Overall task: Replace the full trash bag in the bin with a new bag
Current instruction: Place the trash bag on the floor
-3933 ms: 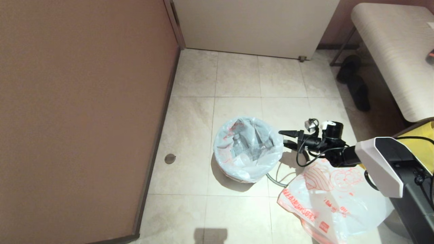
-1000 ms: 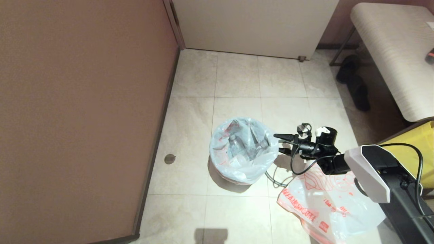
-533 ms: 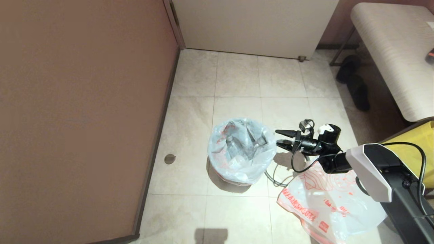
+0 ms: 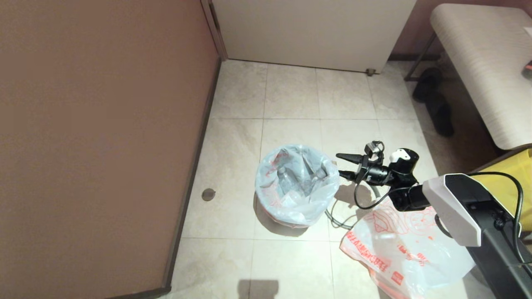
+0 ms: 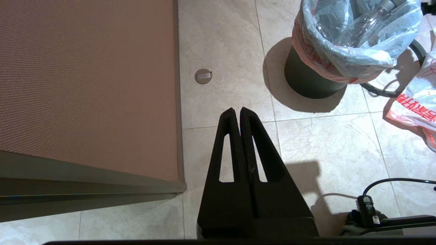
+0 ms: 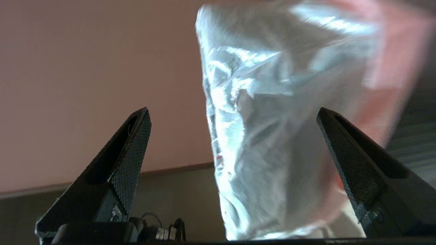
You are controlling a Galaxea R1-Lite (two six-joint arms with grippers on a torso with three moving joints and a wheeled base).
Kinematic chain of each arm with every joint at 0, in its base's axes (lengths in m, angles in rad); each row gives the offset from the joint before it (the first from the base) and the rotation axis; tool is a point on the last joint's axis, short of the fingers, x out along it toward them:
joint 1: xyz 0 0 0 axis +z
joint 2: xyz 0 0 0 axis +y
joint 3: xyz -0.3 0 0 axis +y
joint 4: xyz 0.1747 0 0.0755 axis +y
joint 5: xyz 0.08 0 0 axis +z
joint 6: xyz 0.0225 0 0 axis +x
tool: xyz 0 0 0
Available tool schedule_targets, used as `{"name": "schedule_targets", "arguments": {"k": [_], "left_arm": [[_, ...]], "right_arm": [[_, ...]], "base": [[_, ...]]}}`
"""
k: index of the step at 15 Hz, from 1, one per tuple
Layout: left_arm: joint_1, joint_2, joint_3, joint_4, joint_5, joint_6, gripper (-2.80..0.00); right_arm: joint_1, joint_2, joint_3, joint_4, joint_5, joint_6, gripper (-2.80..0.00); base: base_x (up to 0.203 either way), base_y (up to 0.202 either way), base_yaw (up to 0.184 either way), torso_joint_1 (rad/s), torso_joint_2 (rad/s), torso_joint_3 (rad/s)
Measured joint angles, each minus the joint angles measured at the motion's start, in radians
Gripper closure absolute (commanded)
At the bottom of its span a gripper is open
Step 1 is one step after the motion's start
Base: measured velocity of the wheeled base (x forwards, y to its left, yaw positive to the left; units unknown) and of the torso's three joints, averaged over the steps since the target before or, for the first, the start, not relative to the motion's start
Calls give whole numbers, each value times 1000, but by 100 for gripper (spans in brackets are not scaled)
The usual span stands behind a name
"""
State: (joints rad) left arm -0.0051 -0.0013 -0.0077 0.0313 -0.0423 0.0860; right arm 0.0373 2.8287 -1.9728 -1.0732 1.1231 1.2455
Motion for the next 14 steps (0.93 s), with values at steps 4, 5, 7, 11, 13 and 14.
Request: {"name": "schedule_targets", "arguments": {"k": [4,5,7,11,13,14], "left_arm": [[-1,0,0,1,0,0,0],[-1,0,0,0,0,0,0],[0,0,0,0,0,0,0],[0,0,0,0,0,0,0],[0,0,0,0,0,0,0],[0,0,0,0,0,0,0]], "right_arm": [[-11,11,-3,-75,-9,-53,-280],[-12,21,-2,-114,-24,-61,-280],[-11,39,-2,-85,-66,-82,-280],[1,63,-3,-48,-124,-98,-280],[26,74,-3,-14,-150,-107,-280],[29,79,-3,-9,-159,-116,-280]], "base": [[0,0,0,0,0,0],[0,0,0,0,0,0],[0,0,0,0,0,0],[0,0,0,0,0,0],[0,0,0,0,0,0],[0,0,0,0,0,0]]}}
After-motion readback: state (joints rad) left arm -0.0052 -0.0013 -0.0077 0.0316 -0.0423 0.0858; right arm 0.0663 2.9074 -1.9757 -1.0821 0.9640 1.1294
